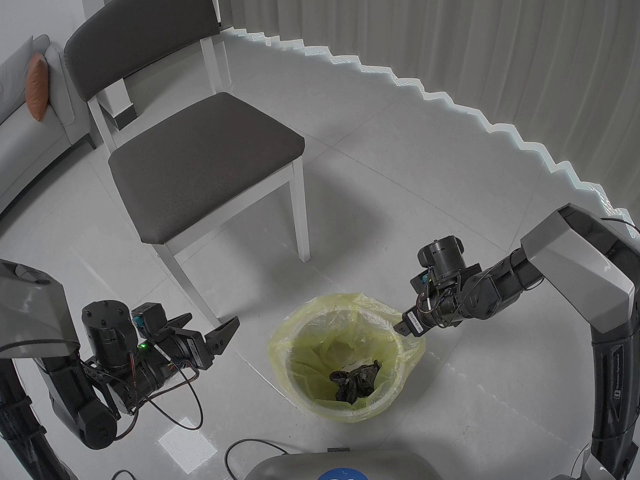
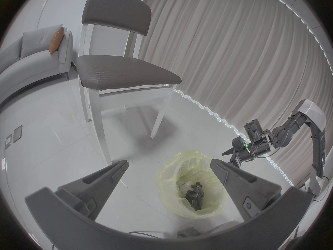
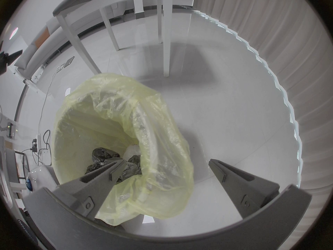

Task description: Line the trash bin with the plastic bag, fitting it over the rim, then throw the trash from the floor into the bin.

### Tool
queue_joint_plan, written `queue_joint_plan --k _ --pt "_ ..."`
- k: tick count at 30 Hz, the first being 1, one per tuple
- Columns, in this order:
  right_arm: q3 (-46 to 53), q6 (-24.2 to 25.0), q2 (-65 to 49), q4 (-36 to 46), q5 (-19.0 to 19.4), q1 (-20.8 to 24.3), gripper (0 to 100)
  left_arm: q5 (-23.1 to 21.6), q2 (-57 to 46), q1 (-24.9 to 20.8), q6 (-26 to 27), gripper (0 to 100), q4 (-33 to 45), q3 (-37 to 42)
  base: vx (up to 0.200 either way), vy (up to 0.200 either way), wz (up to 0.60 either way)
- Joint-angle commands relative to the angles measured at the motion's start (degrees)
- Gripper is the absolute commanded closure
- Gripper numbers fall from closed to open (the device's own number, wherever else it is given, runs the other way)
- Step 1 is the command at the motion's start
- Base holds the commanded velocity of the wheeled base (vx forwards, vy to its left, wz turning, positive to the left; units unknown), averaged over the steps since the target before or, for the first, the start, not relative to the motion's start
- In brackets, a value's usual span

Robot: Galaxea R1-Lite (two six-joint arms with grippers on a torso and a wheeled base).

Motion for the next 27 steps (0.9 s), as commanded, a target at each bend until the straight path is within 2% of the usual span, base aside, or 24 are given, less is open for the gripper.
queue_joint_plan --k 1,18,22,27 --pt "0.2 -0.2 -0.2 0.0 0.0 -1.5 0 0.0 0.1 0.0 -0.1 0 -0.9 0.0 0.000 0.000 0.00" --pt "-5.7 -0.4 10.7 0.0 -0.4 -4.4 0 0.0 0.3 0.7 -0.1 0 -0.9 -0.3 0.000 0.000 0.00" --pt "-8.6 -0.4 12.8 0.1 -0.4 -4.5 0 0.0 0.7 0.6 -0.1 0 -0.8 -0.3 0.000 0.000 0.00" --pt "-17.2 -0.1 15.8 5.6 -0.4 -4.1 0 0.0 1.5 0.6 -0.2 0 -0.9 -0.4 0.000 0.000 0.00"
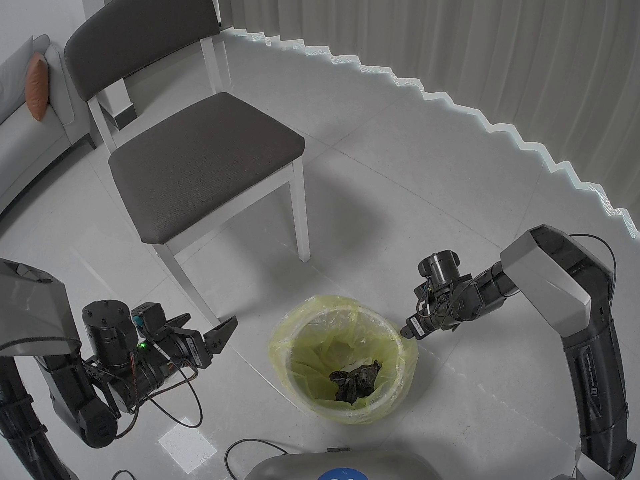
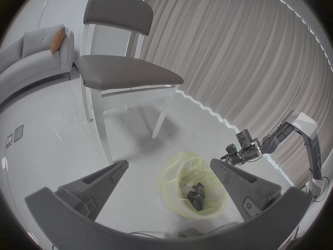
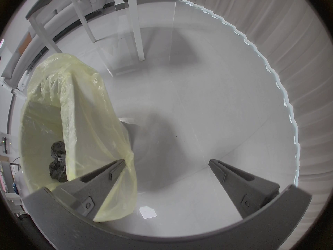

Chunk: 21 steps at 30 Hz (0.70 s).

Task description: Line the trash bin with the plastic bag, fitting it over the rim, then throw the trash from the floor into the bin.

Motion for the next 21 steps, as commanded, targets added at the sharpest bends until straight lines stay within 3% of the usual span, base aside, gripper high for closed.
queue_joint_plan --k 1,7,16,21 --pt "-8.1 0.3 4.4 3.5 -0.1 0.5 0 0.0 1.1 0.0 -0.3 0 -0.9 -0.2 0.000 0.000 0.00" --pt "-14.5 0.9 7.3 5.3 -0.4 0.7 0 0.0 1.4 0.1 -1.0 0 -0.8 -0.6 0.000 0.000 0.00" --pt "-13.4 2.0 5.8 5.4 -0.4 0.4 0 0.0 1.8 0.1 -1.3 0 -0.8 -0.9 0.000 0.000 0.00" --pt "-10.5 1.9 0.5 5.3 -2.2 -0.9 0 0.1 4.0 -0.3 -1.3 0 -0.8 -2.5 0.000 0.000 0.00"
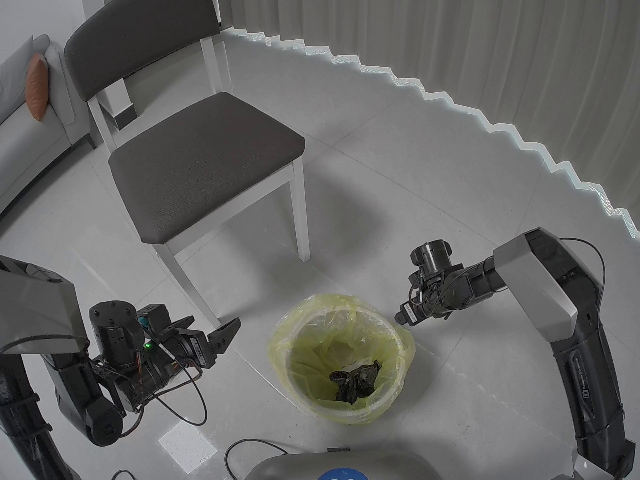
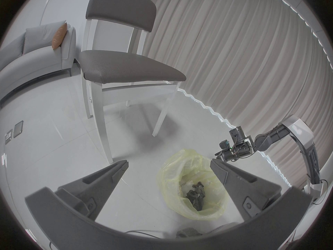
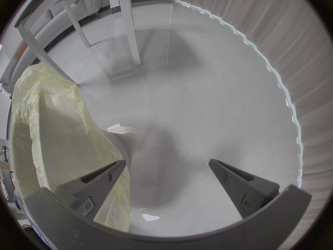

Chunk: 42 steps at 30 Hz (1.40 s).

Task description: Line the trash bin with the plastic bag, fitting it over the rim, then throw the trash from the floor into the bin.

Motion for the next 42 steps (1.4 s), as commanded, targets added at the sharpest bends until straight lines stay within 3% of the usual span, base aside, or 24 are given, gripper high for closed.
queue_joint_plan --k 1,6,11,14,28,35,42 --pt "2.9 -0.1 -5.4 -0.2 -0.6 -1.0 0 -0.1 2.5 -0.1 0.0 0 -0.9 -1.9 0.000 0.000 0.00" --pt "8.9 0.0 -13.1 -0.9 -0.6 -1.1 0 -1.4 3.3 0.1 1.8 0 2.1 -10.7 0.000 0.000 0.00" --pt "14.9 0.0 -20.1 -1.7 -0.6 -0.7 0 -1.5 3.6 0.1 2.7 0 21.6 -24.5 0.000 0.000 0.00" --pt "20.4 -0.2 -24.6 -4.4 -0.6 -0.3 0 -1.4 5.6 -0.2 2.8 0 28.9 -31.9 0.000 0.000 0.00" --pt "41.1 -0.4 -37.8 -19.6 -0.7 2.0 0 -1.5 18.9 -3.4 7.1 0 38.9 -52.7 0.000 0.000 0.00" --pt "46.7 0.4 -45.7 -20.3 -0.3 3.7 0 -1.3 21.7 -4.4 7.2 0 46.5 -61.0 0.000 0.000 0.00" --pt "48.8 7.5 -51.6 -19.2 1.1 6.4 0 -1.1 24.8 -4.9 10.0 0 50.0 -64.8 0.000 0.000 0.00"
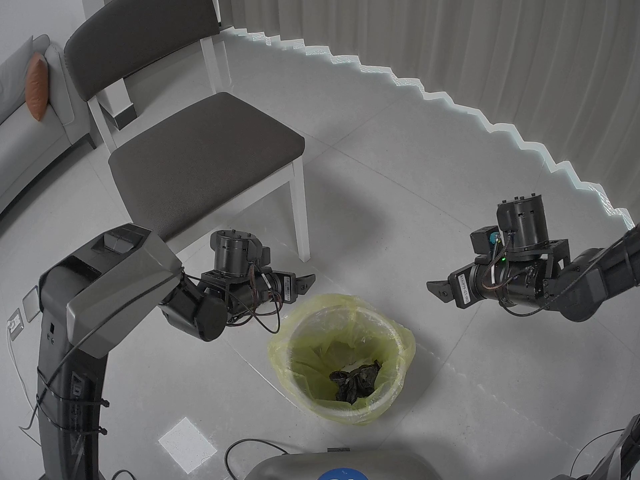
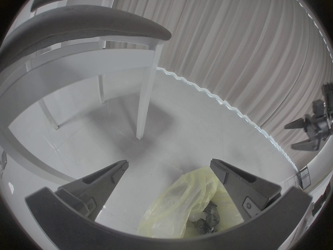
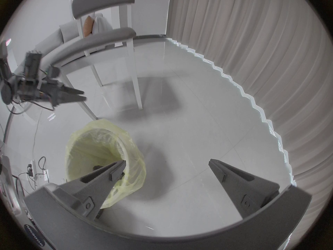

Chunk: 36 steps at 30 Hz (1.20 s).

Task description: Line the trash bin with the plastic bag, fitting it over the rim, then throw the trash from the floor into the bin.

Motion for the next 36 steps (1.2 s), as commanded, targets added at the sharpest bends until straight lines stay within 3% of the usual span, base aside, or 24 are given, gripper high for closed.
queue_joint_plan --k 1,7,21,36 --pt "2.0 2.6 -6.8 0.7 1.2 1.9 0 0.0 3.7 -0.5 1.5 0 1.1 -2.6 0.000 0.000 0.00" --pt "2.2 7.6 -8.9 0.7 3.6 3.0 0 0.1 5.5 -0.3 1.5 0 0.9 -2.5 0.000 0.000 0.00" --pt "4.9 7.8 -10.3 0.3 3.6 3.5 0 -0.3 9.7 0.8 4.2 0 1.6 -4.2 0.000 0.000 0.00" --pt "5.6 7.8 -9.4 0.1 4.1 2.1 0 -0.8 15.9 2.8 8.1 0 18.2 -17.5 0.000 0.000 0.00"
